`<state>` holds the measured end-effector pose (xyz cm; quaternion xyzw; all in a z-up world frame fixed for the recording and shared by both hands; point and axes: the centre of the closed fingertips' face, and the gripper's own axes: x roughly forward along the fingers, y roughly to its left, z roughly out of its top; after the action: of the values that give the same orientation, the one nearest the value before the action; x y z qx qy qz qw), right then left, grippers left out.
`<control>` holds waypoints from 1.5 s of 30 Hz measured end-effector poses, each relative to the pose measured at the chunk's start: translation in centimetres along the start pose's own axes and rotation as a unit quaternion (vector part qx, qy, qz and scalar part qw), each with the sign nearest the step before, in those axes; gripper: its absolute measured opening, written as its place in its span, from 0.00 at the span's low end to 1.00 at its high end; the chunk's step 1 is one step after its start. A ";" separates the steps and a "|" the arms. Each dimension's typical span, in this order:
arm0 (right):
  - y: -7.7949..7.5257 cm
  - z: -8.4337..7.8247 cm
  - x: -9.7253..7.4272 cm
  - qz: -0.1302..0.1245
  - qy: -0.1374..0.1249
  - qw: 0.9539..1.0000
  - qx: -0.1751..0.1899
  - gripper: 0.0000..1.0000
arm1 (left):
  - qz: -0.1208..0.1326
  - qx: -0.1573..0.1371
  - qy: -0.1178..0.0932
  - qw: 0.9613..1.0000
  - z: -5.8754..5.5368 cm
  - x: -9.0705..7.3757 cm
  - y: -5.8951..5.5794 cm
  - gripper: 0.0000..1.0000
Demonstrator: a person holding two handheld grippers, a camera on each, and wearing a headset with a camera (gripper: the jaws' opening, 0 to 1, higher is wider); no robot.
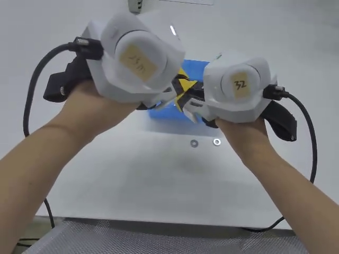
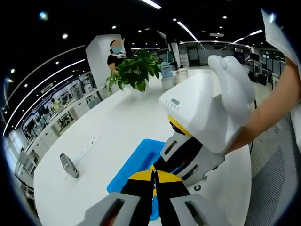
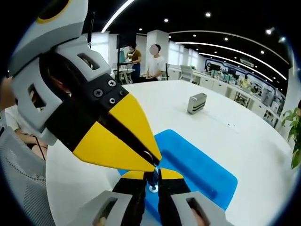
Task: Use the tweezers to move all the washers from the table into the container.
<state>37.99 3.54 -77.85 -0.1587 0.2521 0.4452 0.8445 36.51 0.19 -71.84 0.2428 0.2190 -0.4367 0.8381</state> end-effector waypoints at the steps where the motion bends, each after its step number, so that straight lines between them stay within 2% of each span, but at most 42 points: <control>1: 0.0 0.0 0.0 0.001 -0.001 1.000 0.004 0.05 | 0.000 0.000 0.001 1.000 0.0 0.0 0.0 0.00; 7: 0.1 0.9 -0.9 0.003 -0.015 1.000 0.017 0.07 | 0.003 0.009 -0.003 1.000 0.8 -0.7 -0.1 0.00; 13: 0.3 2.5 -2.9 -0.004 -0.039 0.999 0.018 0.08 | 0.006 0.021 -0.015 1.000 2.3 -1.9 -0.2 0.00; 17: 0.5 3.4 -4.3 0.002 -0.055 0.998 0.021 0.08 | 0.006 0.034 -0.021 0.999 3.4 -3.0 -0.6 0.00; 21: 1.0 3.7 -5.7 0.011 -0.057 0.998 0.007 0.09 | 0.003 0.038 -0.030 0.999 4.1 -3.7 -0.9 0.00; 25: 1.6 3.7 -6.9 0.012 -0.055 0.998 -0.008 0.09 | -0.004 0.045 -0.037 0.998 4.7 -4.5 -1.6 0.00; 32: 2.7 3.5 -8.0 0.020 -0.059 0.998 -0.005 0.09 | -0.024 0.050 -0.048 0.997 5.4 -5.9 -3.1 0.00; 37: 3.2 3.2 -8.7 0.020 -0.059 0.998 -0.004 0.08 | -0.042 0.048 -0.048 0.997 5.3 -6.0 -4.3 0.00; 41: 4.0 2.3 -9.0 0.027 -0.051 0.998 0.000 0.07 | -0.058 0.041 -0.047 0.996 5.2 -5.8 -5.4 0.00; 45: 4.4 1.6 -9.4 0.027 -0.049 0.998 -0.003 0.05 | -0.064 0.050 -0.057 0.995 5.2 -5.5 -6.2 0.00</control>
<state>30.26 0.44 -71.43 -0.1323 0.2135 0.4760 0.8428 29.23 -2.55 -65.93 0.2445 0.1643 -0.5130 0.8063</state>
